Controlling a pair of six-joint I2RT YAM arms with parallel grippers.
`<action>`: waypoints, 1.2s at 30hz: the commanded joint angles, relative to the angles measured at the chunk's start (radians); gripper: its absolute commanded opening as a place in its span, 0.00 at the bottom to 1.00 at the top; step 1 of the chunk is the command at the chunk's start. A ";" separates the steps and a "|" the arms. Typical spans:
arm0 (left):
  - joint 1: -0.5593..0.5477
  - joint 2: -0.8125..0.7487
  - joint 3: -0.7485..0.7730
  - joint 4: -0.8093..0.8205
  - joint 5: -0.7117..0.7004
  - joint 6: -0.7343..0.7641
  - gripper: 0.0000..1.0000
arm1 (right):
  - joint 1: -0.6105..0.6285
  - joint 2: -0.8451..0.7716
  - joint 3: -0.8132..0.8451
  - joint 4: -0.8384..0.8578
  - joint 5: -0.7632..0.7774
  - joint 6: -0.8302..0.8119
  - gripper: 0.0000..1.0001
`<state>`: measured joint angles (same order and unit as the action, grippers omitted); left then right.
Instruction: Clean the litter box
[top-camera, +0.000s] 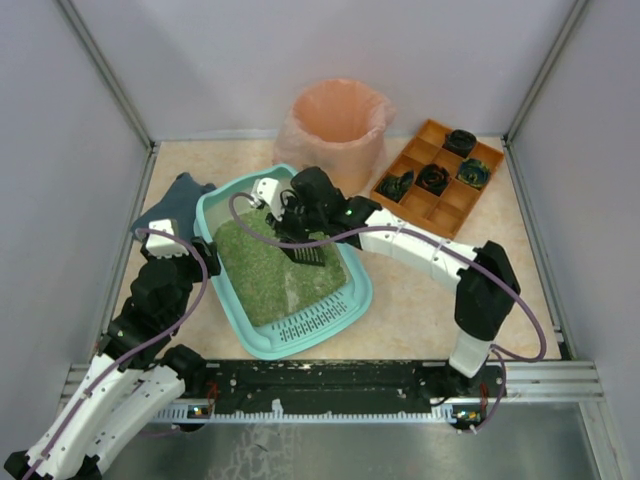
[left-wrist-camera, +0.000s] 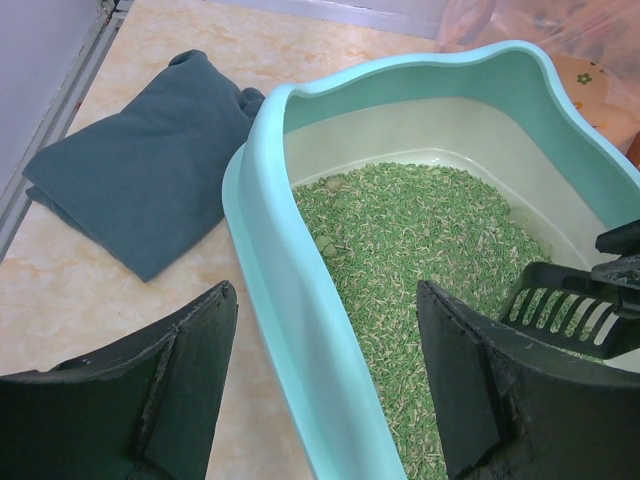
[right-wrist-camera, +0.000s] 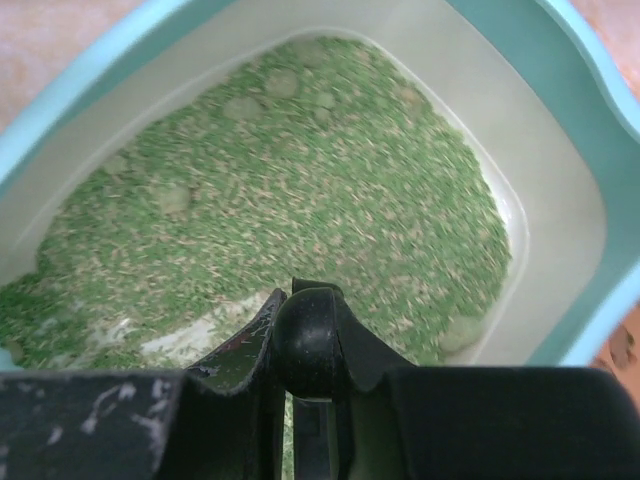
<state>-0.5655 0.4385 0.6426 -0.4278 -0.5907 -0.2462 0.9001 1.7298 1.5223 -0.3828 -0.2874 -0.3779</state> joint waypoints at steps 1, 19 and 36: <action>0.003 -0.006 0.009 -0.004 0.005 -0.004 0.78 | 0.043 -0.103 -0.033 0.096 0.253 0.105 0.00; 0.003 -0.127 0.086 -0.200 -0.162 -0.198 0.79 | 0.200 0.114 -0.005 0.488 1.061 -0.021 0.00; 0.003 -0.178 0.107 -0.421 -0.331 -0.509 0.80 | 0.222 0.336 0.073 0.741 1.254 -0.276 0.00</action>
<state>-0.5655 0.2733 0.7277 -0.7784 -0.8783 -0.6720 1.1156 2.0583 1.5280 0.2520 0.8989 -0.5915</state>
